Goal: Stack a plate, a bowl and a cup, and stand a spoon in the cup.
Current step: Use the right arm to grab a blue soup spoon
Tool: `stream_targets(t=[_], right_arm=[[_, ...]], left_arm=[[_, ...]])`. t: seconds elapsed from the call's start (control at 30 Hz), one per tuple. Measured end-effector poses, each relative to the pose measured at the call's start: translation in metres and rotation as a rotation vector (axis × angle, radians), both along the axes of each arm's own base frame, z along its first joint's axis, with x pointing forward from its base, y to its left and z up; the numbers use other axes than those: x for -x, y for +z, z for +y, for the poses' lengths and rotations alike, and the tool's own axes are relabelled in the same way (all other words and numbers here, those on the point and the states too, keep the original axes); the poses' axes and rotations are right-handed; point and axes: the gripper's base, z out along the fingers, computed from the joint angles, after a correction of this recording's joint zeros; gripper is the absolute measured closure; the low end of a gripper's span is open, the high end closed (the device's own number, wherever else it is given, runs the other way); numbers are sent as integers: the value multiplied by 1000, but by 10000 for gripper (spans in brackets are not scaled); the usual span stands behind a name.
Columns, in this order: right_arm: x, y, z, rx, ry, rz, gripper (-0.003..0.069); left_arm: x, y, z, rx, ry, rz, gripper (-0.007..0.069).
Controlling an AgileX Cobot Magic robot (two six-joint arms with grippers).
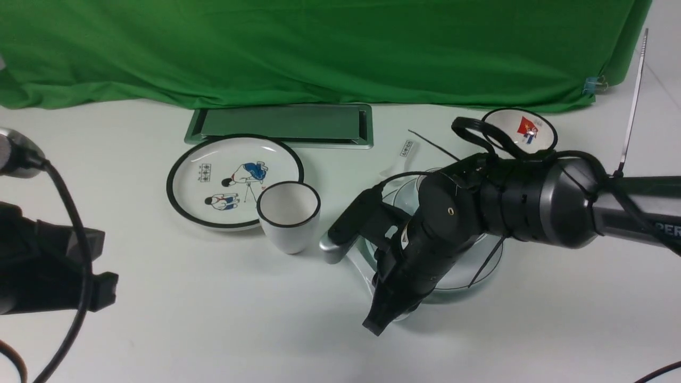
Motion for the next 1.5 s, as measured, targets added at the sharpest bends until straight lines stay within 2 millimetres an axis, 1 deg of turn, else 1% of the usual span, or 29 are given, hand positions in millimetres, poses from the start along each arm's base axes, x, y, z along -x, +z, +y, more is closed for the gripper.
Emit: stream_targets(t=[0.07, 0.17, 0.33, 0.37, 0.5, 0.53, 0.6, 0.63, 0.67, 0.7, 0.73, 0.77, 0.83, 0.87, 1.0, 1.03, 1.07, 1.13, 1.2, 1.23, 1.27, 1.37, 1.4, 1.43, 1.5], right_arm=[[2, 0, -1, 17, 15, 22, 649], [7, 4, -4, 40, 32, 54, 649], [19, 25, -5, 45, 54, 71, 650], [22, 33, -6, 35, 57, 62, 650], [22, 49, -6, 5, 49, 30, 641], [20, 53, -4, -1, 45, 23, 614], [15, 56, 0, -7, 40, 21, 529], [11, 56, 4, -9, 38, 19, 461], [10, 56, 4, -9, 38, 19, 461], [8, 55, 6, -10, 37, 18, 416], [1, 50, 12, -7, 37, 18, 347], [-4, 45, 16, -2, 38, 20, 308], [-8, 40, 19, 2, 39, 24, 291], [-14, 31, 24, 10, 39, 32, 283], [-23, 10, 32, 16, 34, 36, 283], [-23, 9, 32, 16, 33, 37, 284], [-25, 2, 34, 19, 30, 40, 301], [-25, -1, 34, 24, 28, 46, 368], [-25, -1, 34, 22, 20, 47, 470], [-25, 0, 34, 22, 15, 49, 496], [-25, 0, 34, 22, 15, 49, 497], [-21, 14, 31, 21, 7, 57, 492], [-19, 23, 29, 14, 6, 51, 492], [-17, 32, 28, 3, 7, 38, 492], [-12, 64, 23, -44, 24, -26, 492]], left_arm=[[0, 0, 0, 0, 0, 0, 653], [0, 0, 0, 0, 0, 0, 653], [-1, 1, 0, 1, -2, -11, 653], [-1, 1, 0, 2, -2, -14, 653], [-1, 1, 0, 4, -2, -15, 653], [-1, 1, 0, 5, -2, -15, 653], [-1, 1, -1, 16, -1, -15, 653], [-1, 1, -1, 23, 0, -15, 653], [-1, 1, -1, 24, 0, -15, 653], [-1, 2, -1, 27, 0, -15, 653], [-1, 2, -1, 28, 0, -16, 653], [-1, 2, -2, 31, 1, -15, 653], [-1, 2, -2, 34, 2, -15, 653], [-1, 2, -2, 37, 3, -14, 653], [-1, 2, -2, 40, 3, -12, 653], [-1, 2, -2, 40, 3, -12, 653], [-1, 1, -2, 40, 3, -9, 653], [0, 1, -2, 38, 4, -2, 653], [0, 0, -2, 39, 4, 3, 653], [0, 0, -2, 39, 4, 4, 653], [0, 0, -2, 39, 4, 4, 653], [0, 0, -2, 40, 4, 4, 653], [0, 0, -2, 40, 4, 4, 653], [0, 0, -2, 40, 4, 4, 653], [0, 0, -2, 40, 4, 4, 653]])
